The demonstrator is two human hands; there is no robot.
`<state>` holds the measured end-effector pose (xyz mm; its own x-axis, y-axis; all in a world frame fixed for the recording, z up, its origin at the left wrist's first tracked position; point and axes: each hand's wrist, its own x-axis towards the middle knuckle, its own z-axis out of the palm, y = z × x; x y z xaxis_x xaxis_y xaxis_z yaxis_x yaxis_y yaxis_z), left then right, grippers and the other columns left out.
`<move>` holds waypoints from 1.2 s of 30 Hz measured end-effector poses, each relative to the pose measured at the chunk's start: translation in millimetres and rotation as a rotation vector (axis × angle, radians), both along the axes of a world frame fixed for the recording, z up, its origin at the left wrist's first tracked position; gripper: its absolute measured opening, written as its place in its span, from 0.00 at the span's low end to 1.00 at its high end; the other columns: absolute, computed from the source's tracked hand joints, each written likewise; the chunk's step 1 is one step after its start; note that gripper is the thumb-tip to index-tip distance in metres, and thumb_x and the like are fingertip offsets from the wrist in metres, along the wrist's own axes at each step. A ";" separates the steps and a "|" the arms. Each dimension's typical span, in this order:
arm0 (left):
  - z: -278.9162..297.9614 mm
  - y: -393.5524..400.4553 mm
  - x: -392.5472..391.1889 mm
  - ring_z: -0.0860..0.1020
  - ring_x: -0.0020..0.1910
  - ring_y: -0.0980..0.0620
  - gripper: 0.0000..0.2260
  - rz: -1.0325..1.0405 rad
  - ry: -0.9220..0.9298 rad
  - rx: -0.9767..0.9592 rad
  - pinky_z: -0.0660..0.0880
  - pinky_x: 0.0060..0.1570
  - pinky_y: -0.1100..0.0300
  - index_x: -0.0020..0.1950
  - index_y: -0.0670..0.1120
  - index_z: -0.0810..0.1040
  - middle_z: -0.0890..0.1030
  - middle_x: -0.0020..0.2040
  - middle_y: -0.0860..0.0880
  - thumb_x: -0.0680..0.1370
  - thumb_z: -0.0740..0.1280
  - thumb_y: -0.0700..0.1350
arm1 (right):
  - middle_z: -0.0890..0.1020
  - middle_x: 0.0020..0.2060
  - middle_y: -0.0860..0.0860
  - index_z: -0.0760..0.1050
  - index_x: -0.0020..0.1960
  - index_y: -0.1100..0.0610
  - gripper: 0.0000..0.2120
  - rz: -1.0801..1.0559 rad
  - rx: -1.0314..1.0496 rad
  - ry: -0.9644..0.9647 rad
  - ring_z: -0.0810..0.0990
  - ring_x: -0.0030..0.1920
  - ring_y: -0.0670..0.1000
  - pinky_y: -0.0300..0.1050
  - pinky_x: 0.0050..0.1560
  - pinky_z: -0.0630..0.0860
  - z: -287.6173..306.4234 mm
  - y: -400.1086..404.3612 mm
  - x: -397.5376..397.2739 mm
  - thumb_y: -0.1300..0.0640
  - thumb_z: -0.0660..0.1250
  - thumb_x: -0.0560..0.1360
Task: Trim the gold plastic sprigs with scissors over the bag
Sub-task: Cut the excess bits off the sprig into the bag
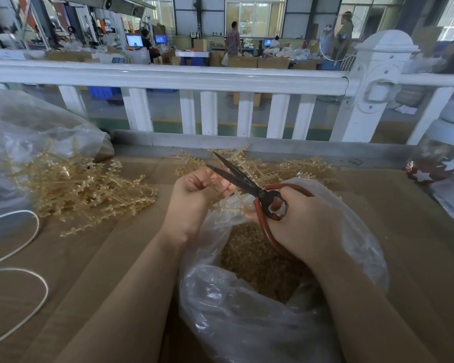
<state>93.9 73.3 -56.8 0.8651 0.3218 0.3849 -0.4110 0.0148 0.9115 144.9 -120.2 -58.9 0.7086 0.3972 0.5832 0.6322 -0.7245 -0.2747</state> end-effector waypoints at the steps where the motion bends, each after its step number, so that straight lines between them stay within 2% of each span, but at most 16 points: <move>1: 1.2 -0.9 -0.9 0.80 0.40 0.53 0.03 -0.007 0.002 0.008 0.77 0.45 0.63 0.45 0.36 0.81 0.83 0.39 0.46 0.76 0.69 0.36 | 0.78 0.32 0.42 0.77 0.43 0.48 0.25 0.006 0.013 -0.005 0.75 0.33 0.43 0.39 0.35 0.76 0.2 0.2 0.1 0.28 0.56 0.73; 5: 5.2 -1.1 -3.0 0.80 0.38 0.55 0.10 0.007 -0.010 0.077 0.76 0.44 0.64 0.40 0.44 0.82 0.83 0.37 0.49 0.77 0.68 0.32 | 0.78 0.31 0.41 0.77 0.42 0.49 0.29 0.030 0.033 -0.011 0.73 0.30 0.42 0.38 0.33 0.75 0.4 0.0 0.4 0.26 0.51 0.71; 9: 8.7 -3.4 -5.5 0.81 0.40 0.54 0.11 -0.016 -0.028 0.090 0.76 0.45 0.65 0.42 0.46 0.84 0.84 0.39 0.49 0.78 0.67 0.32 | 0.80 0.33 0.42 0.79 0.43 0.48 0.31 0.033 0.045 0.000 0.76 0.32 0.42 0.40 0.35 0.78 -1.8 0.7 2.9 0.24 0.52 0.70; 12: 10.1 -4.5 -5.9 0.81 0.40 0.56 0.15 -0.037 -0.045 0.075 0.76 0.45 0.66 0.38 0.49 0.84 0.84 0.38 0.51 0.78 0.67 0.32 | 0.81 0.34 0.42 0.80 0.44 0.49 0.44 0.045 0.083 0.064 0.77 0.34 0.43 0.39 0.38 0.78 -3.0 2.6 3.3 0.16 0.42 0.65; 14: 10.6 -3.9 -5.7 0.80 0.39 0.54 0.15 -0.037 -0.044 0.074 0.76 0.45 0.65 0.37 0.48 0.83 0.83 0.37 0.50 0.78 0.67 0.32 | 0.81 0.34 0.42 0.80 0.43 0.50 0.47 0.056 0.107 0.055 0.77 0.34 0.42 0.38 0.38 0.78 -4.0 2.7 3.6 0.15 0.38 0.63; 17: 10.5 -3.6 -5.8 0.79 0.39 0.54 0.15 -0.037 -0.045 0.079 0.77 0.46 0.65 0.37 0.49 0.83 0.83 0.37 0.50 0.78 0.67 0.32 | 0.79 0.33 0.41 0.78 0.41 0.49 0.44 0.044 0.075 0.064 0.76 0.33 0.42 0.38 0.36 0.77 -2.5 1.2 4.0 0.15 0.40 0.63; 21: 10.3 -3.8 -6.8 0.80 0.40 0.55 0.13 -0.036 -0.059 0.075 0.76 0.47 0.65 0.39 0.48 0.82 0.83 0.37 0.51 0.78 0.67 0.33 | 0.73 0.27 0.41 0.71 0.34 0.48 0.29 0.041 0.054 0.018 0.72 0.28 0.41 0.36 0.29 0.70 -0.8 -0.1 2.8 0.23 0.53 0.70; 23: 9.8 -3.3 -6.4 0.81 0.41 0.54 0.10 -0.026 -0.057 0.078 0.77 0.47 0.65 0.40 0.45 0.82 0.84 0.38 0.51 0.78 0.67 0.33 | 0.72 0.26 0.41 0.69 0.34 0.48 0.25 0.042 0.049 -0.005 0.71 0.27 0.41 0.36 0.28 0.69 0.0 -0.2 2.2 0.27 0.59 0.71; 27: 9.4 -3.8 -5.1 0.81 0.40 0.56 0.11 -0.034 -0.057 0.075 0.76 0.48 0.65 0.40 0.47 0.82 0.84 0.38 0.52 0.78 0.67 0.34 | 0.73 0.27 0.42 0.71 0.34 0.49 0.25 0.045 0.047 -0.025 0.72 0.28 0.42 0.38 0.29 0.73 1.5 -0.2 1.9 0.28 0.61 0.71; 29: 8.6 -3.3 -4.5 0.80 0.39 0.56 0.12 -0.043 -0.055 0.074 0.76 0.48 0.65 0.40 0.49 0.83 0.83 0.37 0.53 0.78 0.67 0.34 | 0.73 0.26 0.42 0.70 0.33 0.49 0.23 0.048 0.070 -0.055 0.71 0.27 0.42 0.37 0.27 0.71 1.1 0.1 2.0 0.30 0.63 0.71; 32: 5.1 -0.3 -1.4 0.80 0.39 0.55 0.06 -0.012 -0.031 0.080 0.76 0.48 0.64 0.42 0.42 0.82 0.83 0.37 0.51 0.78 0.68 0.36 | 0.72 0.25 0.41 0.69 0.33 0.48 0.25 0.045 0.082 -0.071 0.69 0.26 0.41 0.33 0.26 0.67 0.3 -0.1 2.5 0.27 0.61 0.71; 34: 2.7 1.3 0.8 0.79 0.38 0.54 0.04 0.016 -0.017 0.073 0.77 0.47 0.62 0.44 0.38 0.81 0.82 0.37 0.50 0.78 0.68 0.37 | 0.73 0.26 0.41 0.71 0.34 0.48 0.28 0.055 0.091 -0.035 0.71 0.27 0.41 0.33 0.28 0.70 -1.8 -0.4 3.2 0.23 0.59 0.69; 36: 1.0 2.4 2.0 0.78 0.38 0.54 0.04 0.038 -0.014 0.046 0.78 0.47 0.62 0.45 0.38 0.81 0.82 0.37 0.49 0.78 0.67 0.36 | 0.77 0.29 0.41 0.76 0.37 0.49 0.28 0.080 0.142 0.023 0.75 0.31 0.42 0.34 0.33 0.74 -3.3 -0.3 3.8 0.23 0.61 0.68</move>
